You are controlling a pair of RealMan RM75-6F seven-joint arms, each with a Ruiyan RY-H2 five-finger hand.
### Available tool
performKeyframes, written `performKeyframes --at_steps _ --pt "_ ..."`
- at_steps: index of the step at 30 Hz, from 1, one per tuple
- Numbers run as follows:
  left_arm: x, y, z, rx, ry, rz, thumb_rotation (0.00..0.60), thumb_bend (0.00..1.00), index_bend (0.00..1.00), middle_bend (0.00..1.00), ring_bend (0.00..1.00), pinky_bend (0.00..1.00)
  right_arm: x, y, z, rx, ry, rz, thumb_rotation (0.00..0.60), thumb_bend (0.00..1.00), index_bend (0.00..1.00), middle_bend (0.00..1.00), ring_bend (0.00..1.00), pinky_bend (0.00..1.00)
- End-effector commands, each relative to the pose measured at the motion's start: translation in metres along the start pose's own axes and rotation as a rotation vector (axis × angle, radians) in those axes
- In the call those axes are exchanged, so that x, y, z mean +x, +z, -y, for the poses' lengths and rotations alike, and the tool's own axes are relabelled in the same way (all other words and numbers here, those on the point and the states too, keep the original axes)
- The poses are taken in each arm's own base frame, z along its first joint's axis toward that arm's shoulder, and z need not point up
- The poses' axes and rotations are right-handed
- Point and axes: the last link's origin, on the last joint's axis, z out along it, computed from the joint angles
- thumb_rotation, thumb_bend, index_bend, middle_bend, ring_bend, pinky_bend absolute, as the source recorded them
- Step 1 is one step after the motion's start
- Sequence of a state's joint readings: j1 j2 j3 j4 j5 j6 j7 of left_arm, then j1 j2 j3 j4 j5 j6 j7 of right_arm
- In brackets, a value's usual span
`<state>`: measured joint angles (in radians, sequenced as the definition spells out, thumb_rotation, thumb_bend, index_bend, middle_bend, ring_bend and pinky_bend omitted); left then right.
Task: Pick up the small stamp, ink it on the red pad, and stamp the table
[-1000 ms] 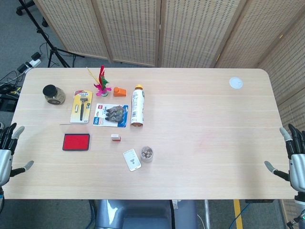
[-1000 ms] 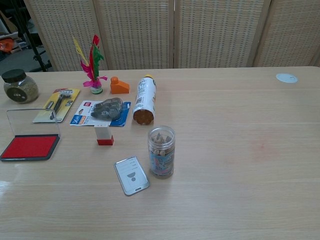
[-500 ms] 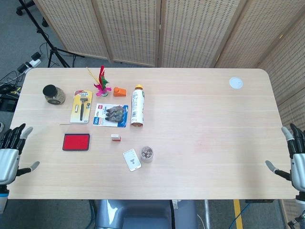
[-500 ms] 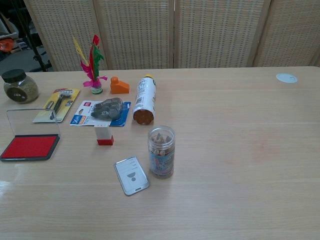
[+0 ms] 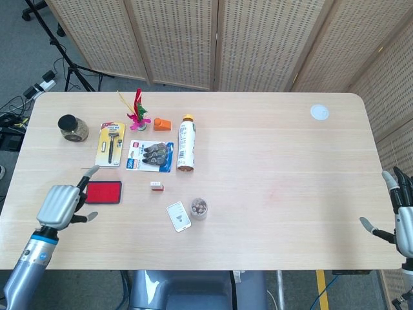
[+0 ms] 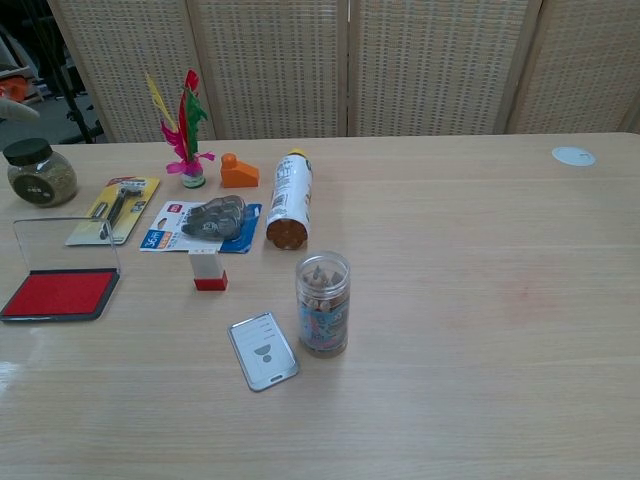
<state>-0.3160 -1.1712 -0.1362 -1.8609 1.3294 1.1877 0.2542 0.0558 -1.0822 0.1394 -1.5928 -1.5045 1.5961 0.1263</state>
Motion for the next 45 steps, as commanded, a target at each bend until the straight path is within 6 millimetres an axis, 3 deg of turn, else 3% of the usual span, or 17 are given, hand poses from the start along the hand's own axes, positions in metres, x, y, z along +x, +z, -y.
performKeyframes --at_steps 1,4,9,19,31,45 --pt "-0.002 0.039 -0.045 -0.045 -0.020 0.102 0.600 0.11 0.12 1.00 1.00 1.00 0.000 0.001 -0.002 -0.004 0.005 0.005 0.600 0.00 0.00 0.00 0.00 0.00" --pt "-0.009 0.054 -0.057 -0.043 -0.023 0.121 0.600 0.14 0.17 1.00 1.00 1.00 -0.001 0.002 -0.003 -0.007 0.009 0.011 0.600 0.00 0.00 0.00 0.00 0.00" --pt "-0.025 0.085 -0.074 -0.026 -0.062 0.147 0.600 0.16 0.33 1.00 1.00 1.00 -0.002 0.004 -0.005 -0.015 0.016 0.020 0.600 0.00 0.00 0.00 0.00 0.00" --pt "-0.044 0.113 -0.085 0.037 -0.035 0.152 0.600 0.21 0.38 1.00 1.00 1.00 -0.002 0.007 -0.008 -0.026 0.028 0.029 0.600 0.00 0.00 0.00 0.00 0.00" --pt "-0.064 0.125 -0.088 0.060 0.024 0.160 0.600 0.30 0.45 1.00 1.00 1.00 -0.002 0.008 -0.010 -0.033 0.040 0.032 0.600 0.00 0.00 0.00 0.00 0.00" --pt "-0.089 0.136 -0.097 0.062 0.011 0.176 0.600 0.31 0.45 1.00 1.00 1.00 0.001 0.010 -0.014 -0.039 0.062 0.032 0.600 0.00 0.00 0.00 0.00 0.00"
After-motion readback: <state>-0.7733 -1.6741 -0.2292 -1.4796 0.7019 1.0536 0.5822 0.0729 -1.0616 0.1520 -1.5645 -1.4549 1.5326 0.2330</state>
